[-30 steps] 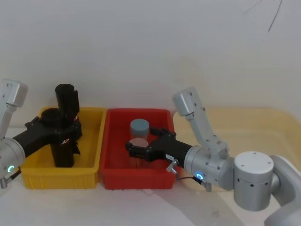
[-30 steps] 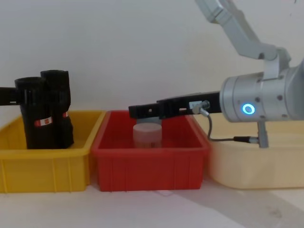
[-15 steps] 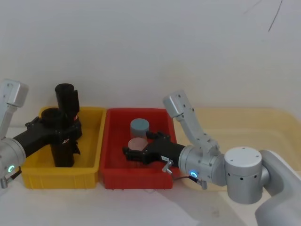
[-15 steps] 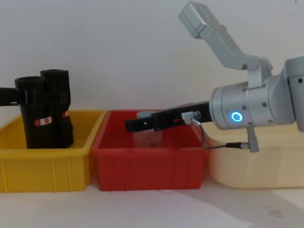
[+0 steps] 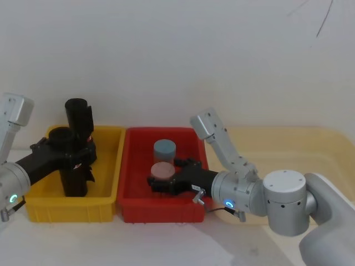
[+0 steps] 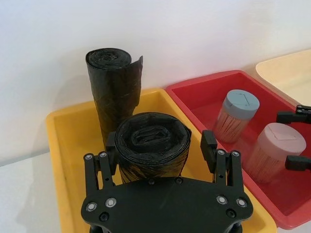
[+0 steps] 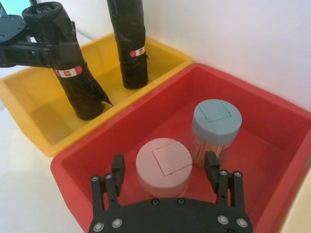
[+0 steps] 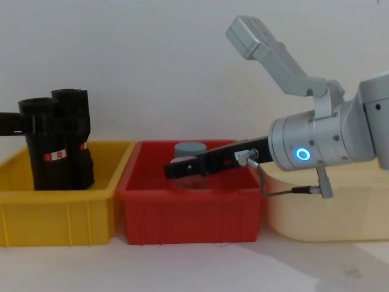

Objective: Pick up the garbage bag with the one hand and transfer it to the other hand.

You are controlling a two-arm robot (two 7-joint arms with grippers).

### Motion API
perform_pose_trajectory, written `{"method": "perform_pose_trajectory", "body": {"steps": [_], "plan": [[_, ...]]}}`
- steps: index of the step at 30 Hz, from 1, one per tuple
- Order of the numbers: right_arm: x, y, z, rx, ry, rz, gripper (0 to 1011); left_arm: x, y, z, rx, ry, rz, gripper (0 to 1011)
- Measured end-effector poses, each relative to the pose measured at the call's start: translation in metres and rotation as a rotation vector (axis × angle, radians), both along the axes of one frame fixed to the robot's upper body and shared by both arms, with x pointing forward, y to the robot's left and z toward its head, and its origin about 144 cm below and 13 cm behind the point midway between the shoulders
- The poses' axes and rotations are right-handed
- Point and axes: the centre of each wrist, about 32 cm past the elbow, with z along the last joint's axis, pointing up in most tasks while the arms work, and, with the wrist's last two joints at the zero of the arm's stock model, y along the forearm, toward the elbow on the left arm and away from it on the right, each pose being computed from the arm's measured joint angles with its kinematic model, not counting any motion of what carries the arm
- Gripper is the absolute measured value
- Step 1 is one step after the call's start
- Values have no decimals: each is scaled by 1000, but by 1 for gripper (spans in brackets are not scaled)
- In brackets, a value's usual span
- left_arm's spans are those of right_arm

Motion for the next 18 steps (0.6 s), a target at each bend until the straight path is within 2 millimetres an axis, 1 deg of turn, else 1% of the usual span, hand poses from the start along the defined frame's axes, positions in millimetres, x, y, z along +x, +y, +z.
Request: {"method": "perform_pose_trajectory", "body": {"steps": [10,14,15,17,18], "plan": [[2,0,-1,-10,25,17,1004,0,0,0,0,0,0,1000],[2,0,-1,-11,31,23,990,0,0,0,0,0,0,916],[2,0,-1,-12,33,24,979,0,0,0,0,0,0,916],[2,0,-1,-12,35,26,931,0,0,0,0,0,0,840],[2,0,-1,-12,36,27,917,0,0,0,0,0,0,840]]}}
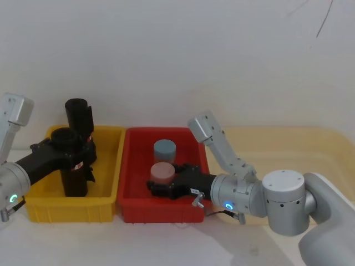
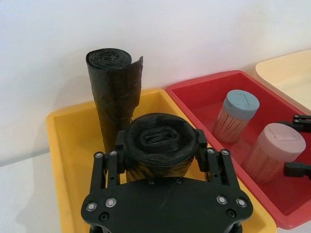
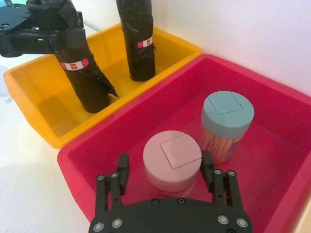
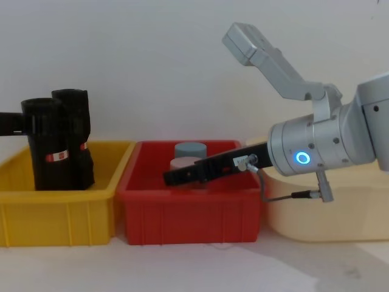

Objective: Pick up the garbage bag with the one hand and transfer it to the other hand.

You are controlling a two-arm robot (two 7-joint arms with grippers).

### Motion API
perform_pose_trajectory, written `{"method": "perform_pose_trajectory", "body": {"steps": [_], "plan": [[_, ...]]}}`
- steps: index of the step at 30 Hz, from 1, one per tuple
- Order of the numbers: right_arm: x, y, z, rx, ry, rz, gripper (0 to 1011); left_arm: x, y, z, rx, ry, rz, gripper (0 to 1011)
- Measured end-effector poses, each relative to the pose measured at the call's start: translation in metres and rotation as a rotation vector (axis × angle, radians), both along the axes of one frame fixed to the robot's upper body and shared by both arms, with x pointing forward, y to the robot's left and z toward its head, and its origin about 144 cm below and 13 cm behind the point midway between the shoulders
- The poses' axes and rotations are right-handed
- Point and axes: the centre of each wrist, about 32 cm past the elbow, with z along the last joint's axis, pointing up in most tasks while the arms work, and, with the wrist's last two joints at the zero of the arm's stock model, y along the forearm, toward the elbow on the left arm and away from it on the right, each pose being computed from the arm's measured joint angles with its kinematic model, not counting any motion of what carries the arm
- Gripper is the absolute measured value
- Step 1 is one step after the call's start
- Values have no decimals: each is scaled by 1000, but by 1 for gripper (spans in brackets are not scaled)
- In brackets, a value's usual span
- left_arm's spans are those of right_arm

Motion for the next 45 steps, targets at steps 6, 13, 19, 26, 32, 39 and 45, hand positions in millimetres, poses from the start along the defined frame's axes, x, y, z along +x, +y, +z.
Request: {"method": "perform_pose_trajectory", "body": {"steps": [6,13,19,26,32,39,45], "plan": [[0,0,0,-1,5,4,747,0,0,0,0,0,0,657],[0,0,0,0,8,7,647,0,0,0,0,0,0,545],[0,0,0,0,10,8,647,0,0,0,0,0,0,497],[1,0,0,0,12,8,647,0,0,0,0,0,1,462],[-1,0,2,2,3,13,647,1,0,3,16,-5,5,431],[-5,-3,15,19,-51,19,647,5,-2,18,43,-46,3,403],[-10,-11,34,43,-123,5,647,12,-7,43,52,-117,-24,403]]}}
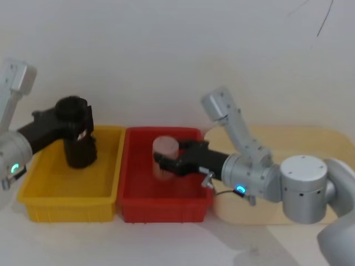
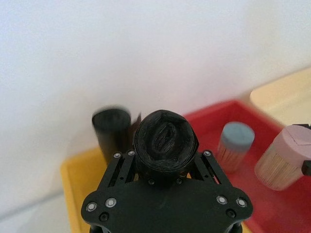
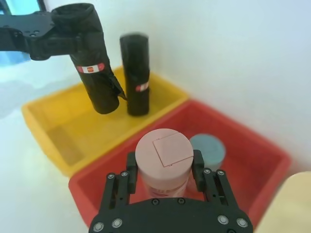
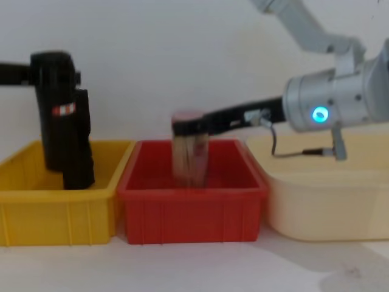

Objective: Pick up the garbage bag with the one hand and transfer it to the other hand.

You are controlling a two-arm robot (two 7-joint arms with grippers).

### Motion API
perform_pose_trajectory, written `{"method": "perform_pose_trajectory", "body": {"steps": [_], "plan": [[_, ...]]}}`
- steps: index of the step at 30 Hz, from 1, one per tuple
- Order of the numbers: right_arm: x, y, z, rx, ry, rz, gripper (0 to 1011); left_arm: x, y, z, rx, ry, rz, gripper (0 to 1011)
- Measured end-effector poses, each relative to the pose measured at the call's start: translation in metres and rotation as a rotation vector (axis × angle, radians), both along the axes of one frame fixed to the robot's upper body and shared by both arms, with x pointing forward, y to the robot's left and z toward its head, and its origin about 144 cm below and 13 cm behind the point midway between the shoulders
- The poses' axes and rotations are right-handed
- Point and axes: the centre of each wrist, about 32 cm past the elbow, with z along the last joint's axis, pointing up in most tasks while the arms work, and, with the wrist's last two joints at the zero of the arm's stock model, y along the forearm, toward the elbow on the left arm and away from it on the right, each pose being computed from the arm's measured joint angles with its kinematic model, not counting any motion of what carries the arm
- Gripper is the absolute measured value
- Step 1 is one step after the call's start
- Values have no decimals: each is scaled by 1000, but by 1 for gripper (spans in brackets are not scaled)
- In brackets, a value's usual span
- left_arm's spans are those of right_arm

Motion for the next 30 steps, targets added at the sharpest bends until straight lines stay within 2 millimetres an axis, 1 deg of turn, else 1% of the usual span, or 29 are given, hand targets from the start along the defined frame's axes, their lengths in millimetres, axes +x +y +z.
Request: {"method": "perform_pose_trajectory", "body": {"steps": [1,5,6,8,12,15,17,21,24,28,29,30], "plan": [[-1,-2,4,4,-12,-3,647,0,0,0,0,0,0,403],[-7,-13,20,20,-73,-32,647,6,-5,17,-1,-50,-32,403],[-9,-15,23,22,-83,-38,647,9,-7,24,-1,-71,-47,403],[-11,-19,29,26,-105,-53,647,12,-10,30,-2,-88,-64,403],[-18,-31,41,29,-150,-92,647,22,-19,47,-7,-140,-119,403],[-26,-44,52,24,-188,-138,647,29,-25,56,-12,-167,-154,403],[-29,-49,56,21,-203,-158,647,34,-31,62,-16,-186,-186,403],[-39,-65,66,9,-238,-219,647,44,-42,71,-28,-211,-237,403],[-43,-72,69,0,-250,-251,647,51,-50,75,-38,-225,-274,403],[-52,-90,75,-20,-271,-317,647,66,-67,81,-60,-240,-338,403],[-52,-90,75,-20,-271,-317,647,68,-70,82,-64,-245,-353,403],[-54,-95,77,-24,-277,-338,647,70,-73,83,-68,-246,-364,403]]}}
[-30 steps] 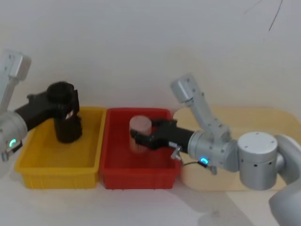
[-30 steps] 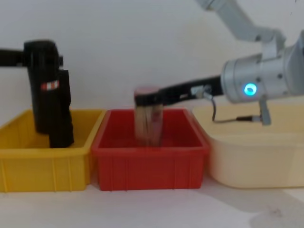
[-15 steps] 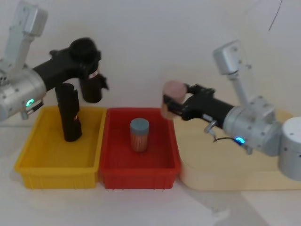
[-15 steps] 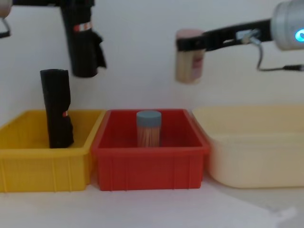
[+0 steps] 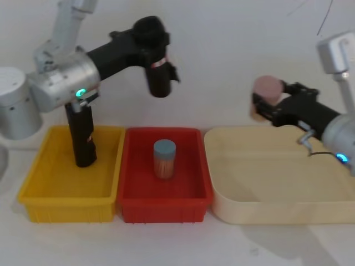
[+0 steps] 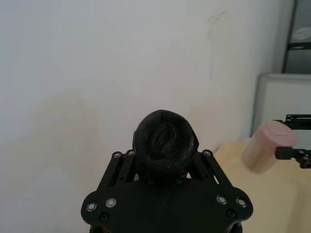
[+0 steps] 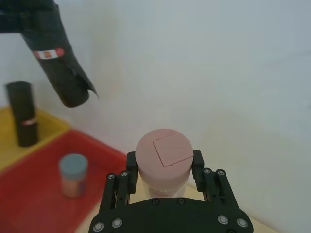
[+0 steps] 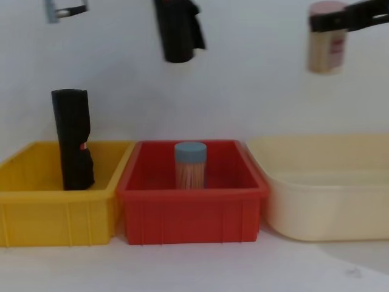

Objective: Pick up the garbage bag with the one hand and transfer it to the other hand.

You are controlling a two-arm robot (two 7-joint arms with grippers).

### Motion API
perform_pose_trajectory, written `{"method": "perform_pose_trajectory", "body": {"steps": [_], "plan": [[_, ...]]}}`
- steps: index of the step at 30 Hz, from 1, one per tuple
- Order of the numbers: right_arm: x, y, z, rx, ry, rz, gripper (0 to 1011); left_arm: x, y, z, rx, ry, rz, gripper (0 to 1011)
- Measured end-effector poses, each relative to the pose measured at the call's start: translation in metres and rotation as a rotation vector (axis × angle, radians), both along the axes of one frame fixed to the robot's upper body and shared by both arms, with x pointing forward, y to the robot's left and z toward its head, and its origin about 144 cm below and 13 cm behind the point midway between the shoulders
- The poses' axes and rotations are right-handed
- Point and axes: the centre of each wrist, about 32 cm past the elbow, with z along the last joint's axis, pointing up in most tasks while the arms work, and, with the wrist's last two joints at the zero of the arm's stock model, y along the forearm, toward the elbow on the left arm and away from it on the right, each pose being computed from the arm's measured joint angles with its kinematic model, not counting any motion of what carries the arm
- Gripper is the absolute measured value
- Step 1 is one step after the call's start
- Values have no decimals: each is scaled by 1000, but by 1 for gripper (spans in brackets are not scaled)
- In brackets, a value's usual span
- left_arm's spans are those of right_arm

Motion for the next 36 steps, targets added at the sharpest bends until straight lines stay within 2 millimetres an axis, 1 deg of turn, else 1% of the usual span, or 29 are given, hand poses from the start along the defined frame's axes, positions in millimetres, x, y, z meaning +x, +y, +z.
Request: {"method": "perform_pose_trajectory", "body": {"steps": [1,3,4,7,8,10,11,14,16,17,19,20,23,24,25,26,28,30,33,36], "plan": [[-3,-7,1,-6,-3,-24,647,6,-7,1,-6,-2,-26,403],[-5,-14,2,-12,-4,-51,647,13,-15,4,-13,-6,-59,403],[-5,-16,2,-14,-4,-61,647,13,-15,4,-13,-6,-59,403],[-8,-35,2,-30,0,-121,647,27,-33,3,-23,1,-122,403],[-8,-38,1,-33,3,-130,647,30,-37,3,-25,4,-134,403],[-8,-45,0,-40,11,-149,647,35,-43,3,-29,7,-158,403],[-7,-52,-2,-46,21,-169,647,41,-50,2,-33,11,-184,403],[-4,-64,-7,-57,44,-195,647,53,-64,0,-40,24,-236,403],[-2,-70,-10,-62,59,-203,647,59,-71,-1,-44,35,-255,403],[-1,-74,-12,-65,71,-210,647,68,-81,-4,-50,47,-286,403],[1,-79,-14,-68,82,-215,647,73,-87,-5,-56,50,-312,403],[2,-83,-16,-70,90,-220,679,78,-95,-7,-59,60,-337,403],[4,-88,-19,-72,101,-228,737,84,-104,-9,-62,70,-362,403],[4,-91,-20,-74,108,-231,795,86,-109,-9,-61,77,-376,403],[5,-94,-21,-75,113,-234,827,87,-111,-10,-62,77,-382,403],[5,-95,-22,-76,115,-235,827,89,-116,-9,-60,78,-399,403],[6,-97,-23,-77,120,-238,916,90,-118,-11,-59,86,-406,403],[6,-99,-23,-77,124,-240,932,91,-121,-12,-58,87,-416,403],[7,-102,-25,-78,130,-243,1002,93,-126,-12,-54,93,-432,403],[7,-103,-24,-77,129,-237,999,94,-129,-13,-52,96,-442,403]]}}
